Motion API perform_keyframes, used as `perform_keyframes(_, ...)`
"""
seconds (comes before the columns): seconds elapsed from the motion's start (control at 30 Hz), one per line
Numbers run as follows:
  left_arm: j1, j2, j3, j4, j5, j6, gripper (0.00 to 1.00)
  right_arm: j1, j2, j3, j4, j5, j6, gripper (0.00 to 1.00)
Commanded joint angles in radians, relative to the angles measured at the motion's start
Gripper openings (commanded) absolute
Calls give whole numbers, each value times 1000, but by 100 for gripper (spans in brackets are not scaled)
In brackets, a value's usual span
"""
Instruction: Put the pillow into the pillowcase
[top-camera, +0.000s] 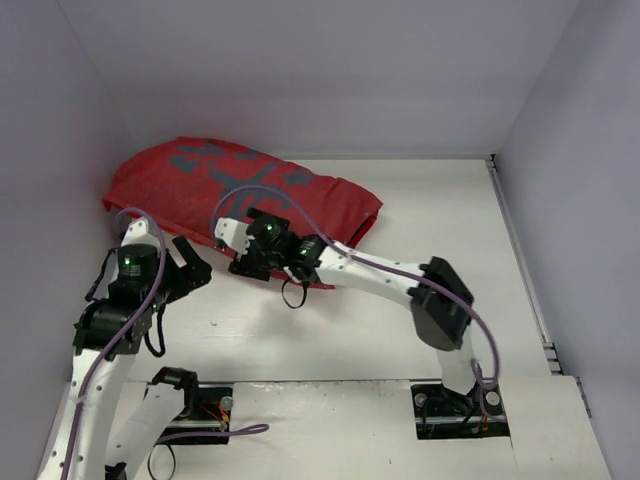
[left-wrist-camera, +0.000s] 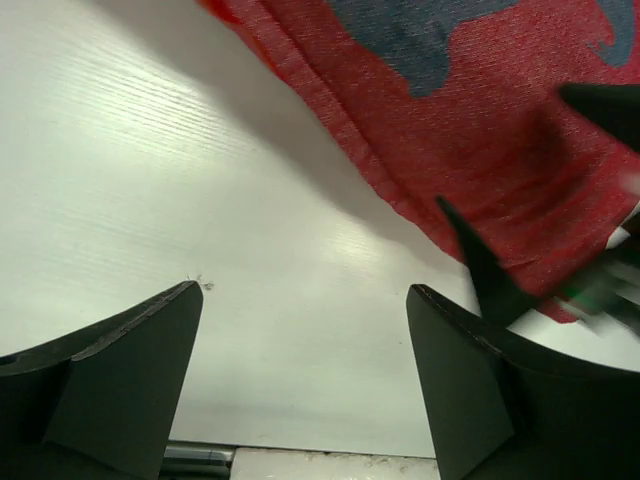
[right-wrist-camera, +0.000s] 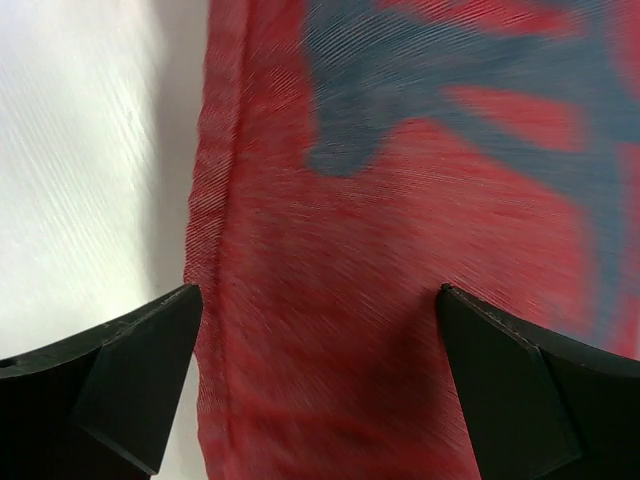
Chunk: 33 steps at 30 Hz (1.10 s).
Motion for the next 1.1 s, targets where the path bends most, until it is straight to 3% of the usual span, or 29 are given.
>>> perform_keyframes(0.0, 1, -107, 68, -64, -78, -6, 79, 10, 84, 92, 28, 57, -94, 100)
perform_keyframes(0.2, 1, -160, 99, -142, -117, 16, 79, -3, 284, 155, 85, 236, -73, 100)
perform_keyframes(0.27, 1, -167, 110, -160, -128, 31, 79, -11, 313, 189, 85, 238, -44, 86)
perform_keyframes(0.3, 1, -166, 128, -169, -132, 39, 79, -7, 309, 196, 85, 226, -41, 51)
perform_keyframes(0.37, 2, -158, 160, -176, -165, 72, 79, 18, 260, 228, 75, 151, -33, 1)
perform_keyframes(0.43, -1, -145, 229, -179, -195, 109, 79, 42, 205, 294, -13, 54, 1, 0)
perform_keyframes(0.57, -10, -31, 404, -174, -228, 158, 79, 29, 117, 633, -93, -341, 183, 0)
perform_keyframes(0.63, -14, 24, 528, -177, -217, 195, 79, -26, 103, 745, -83, -469, 368, 0)
perform_keyframes(0.7, -19, 95, 606, -174, -191, 209, 79, -158, 92, 824, -25, -595, 556, 0)
perform_keyframes(0.8, -22, 173, 734, -176, -152, 235, 79, -359, 5, 656, 225, -615, 1036, 0)
perform_keyframes(0.87, -21, 222, 774, -176, -120, 250, 79, -463, -32, 525, 282, -624, 1138, 0)
perform_keyframes(0.9, -21, 234, 774, -174, -105, 247, 79, -486, -67, 358, 340, -626, 1169, 0)
perform_keyframes(0.97, -22, 262, 750, -171, -47, 241, 79, -548, -95, 180, 408, -652, 1260, 0)
perform_keyframes(1.0, -22, 273, 733, -170, -33, 229, 79, -565, -113, -4, 489, -678, 1295, 0)
perform_keyframes(1.07, -22, 282, 676, -163, -16, 210, 79, -592, -115, -160, 546, -690, 1346, 5)
